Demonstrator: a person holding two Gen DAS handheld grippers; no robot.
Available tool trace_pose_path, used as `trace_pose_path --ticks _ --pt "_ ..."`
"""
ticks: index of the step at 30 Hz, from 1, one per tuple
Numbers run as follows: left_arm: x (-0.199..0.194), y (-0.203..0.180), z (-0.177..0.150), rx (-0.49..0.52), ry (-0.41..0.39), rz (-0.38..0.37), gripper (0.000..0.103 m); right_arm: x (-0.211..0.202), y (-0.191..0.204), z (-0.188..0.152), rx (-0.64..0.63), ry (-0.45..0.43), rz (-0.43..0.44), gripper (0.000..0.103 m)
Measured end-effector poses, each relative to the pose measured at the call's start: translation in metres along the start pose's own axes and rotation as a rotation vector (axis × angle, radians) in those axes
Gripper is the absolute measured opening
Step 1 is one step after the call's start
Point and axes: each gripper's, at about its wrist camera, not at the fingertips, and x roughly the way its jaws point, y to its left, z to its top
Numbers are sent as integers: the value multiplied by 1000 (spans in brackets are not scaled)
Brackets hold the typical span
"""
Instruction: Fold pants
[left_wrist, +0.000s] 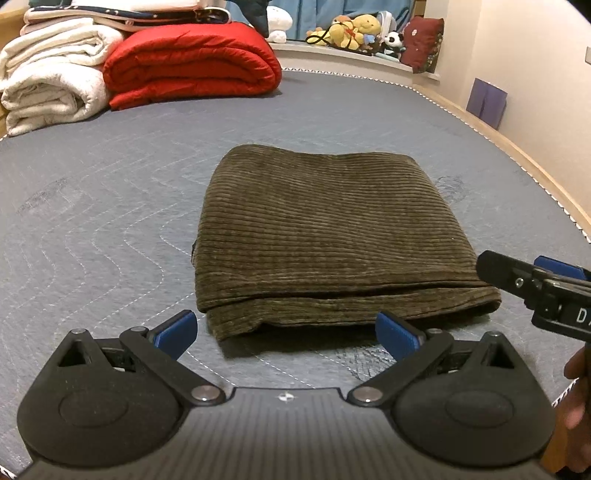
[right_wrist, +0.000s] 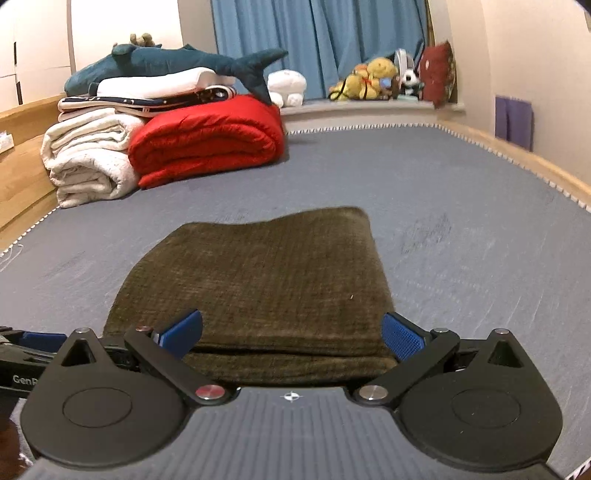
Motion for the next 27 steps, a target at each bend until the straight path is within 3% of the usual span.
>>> trace_pose_path --ticks 6,27 --pt "-1 1 -1 -3 -1 -6 103 -2 10 -1 -56 -2 -32 102" --pt "-3 4 -1 -10 -1 -18 103 -1 13 0 -72 -9 -41 102"
